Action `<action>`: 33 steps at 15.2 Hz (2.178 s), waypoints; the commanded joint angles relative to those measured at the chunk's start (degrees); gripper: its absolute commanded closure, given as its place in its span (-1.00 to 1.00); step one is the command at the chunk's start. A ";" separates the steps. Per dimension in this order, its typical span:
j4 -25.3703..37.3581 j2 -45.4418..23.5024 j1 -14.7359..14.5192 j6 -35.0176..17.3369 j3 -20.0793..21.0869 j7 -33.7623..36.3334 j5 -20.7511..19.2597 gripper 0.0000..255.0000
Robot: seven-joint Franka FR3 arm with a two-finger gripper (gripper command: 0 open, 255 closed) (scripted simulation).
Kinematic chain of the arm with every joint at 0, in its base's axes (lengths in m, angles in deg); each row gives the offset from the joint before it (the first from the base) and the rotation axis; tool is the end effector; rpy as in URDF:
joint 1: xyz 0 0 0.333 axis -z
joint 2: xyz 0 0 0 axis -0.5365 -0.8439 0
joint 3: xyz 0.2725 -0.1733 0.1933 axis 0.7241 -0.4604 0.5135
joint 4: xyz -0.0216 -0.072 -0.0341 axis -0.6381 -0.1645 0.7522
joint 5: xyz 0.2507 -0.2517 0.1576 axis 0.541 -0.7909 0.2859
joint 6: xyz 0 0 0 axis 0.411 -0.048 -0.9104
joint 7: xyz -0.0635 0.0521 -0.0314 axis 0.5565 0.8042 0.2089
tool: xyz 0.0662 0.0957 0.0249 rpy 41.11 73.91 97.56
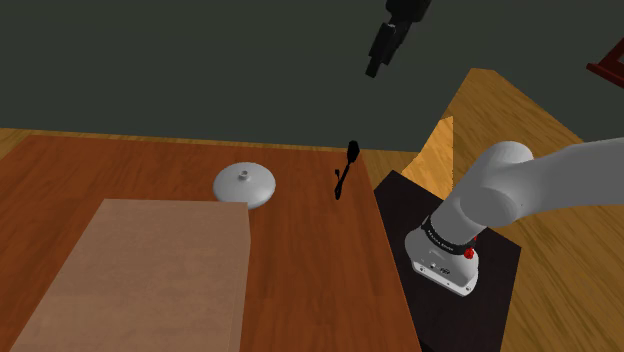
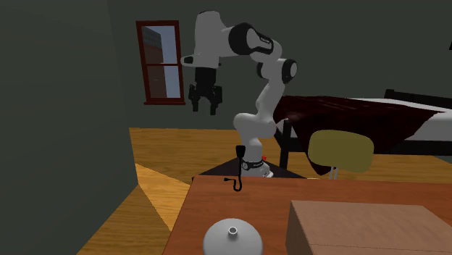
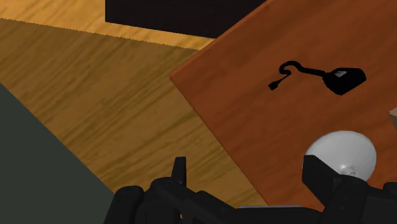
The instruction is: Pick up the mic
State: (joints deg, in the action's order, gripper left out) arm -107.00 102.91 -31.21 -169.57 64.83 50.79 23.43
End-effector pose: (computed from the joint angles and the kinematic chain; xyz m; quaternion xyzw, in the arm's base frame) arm 0.2780 0.0265 0.6448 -0.9955 -0.0734 -0.0598 0.0045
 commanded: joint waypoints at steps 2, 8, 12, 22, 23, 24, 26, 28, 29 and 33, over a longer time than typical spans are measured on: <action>-1.60 1.14 -0.29 -0.52 1.07 1.43 0.68 -1.00; -9.75 6.72 -2.57 -3.63 8.19 10.27 5.65 -1.00; -13.73 8.91 -4.58 -5.97 13.60 16.45 9.64 -1.00; -21.18 9.68 -6.51 -13.01 18.41 19.81 13.57 -1.00; -21.18 9.68 -6.51 -13.00 18.41 19.81 13.57 -1.00; -21.18 9.69 -6.51 -13.00 18.41 19.81 13.57 -1.00; -21.33 9.81 -6.53 -13.01 18.35 19.75 13.56 1.00; -21.31 9.83 -6.53 -12.97 18.34 19.75 13.55 1.00; -21.32 9.86 -6.54 -12.96 18.33 19.75 13.55 1.00; -21.33 9.89 -6.54 -12.93 18.32 19.75 13.54 1.00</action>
State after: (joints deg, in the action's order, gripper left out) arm -128.29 112.82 -37.75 -182.51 83.14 70.53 36.98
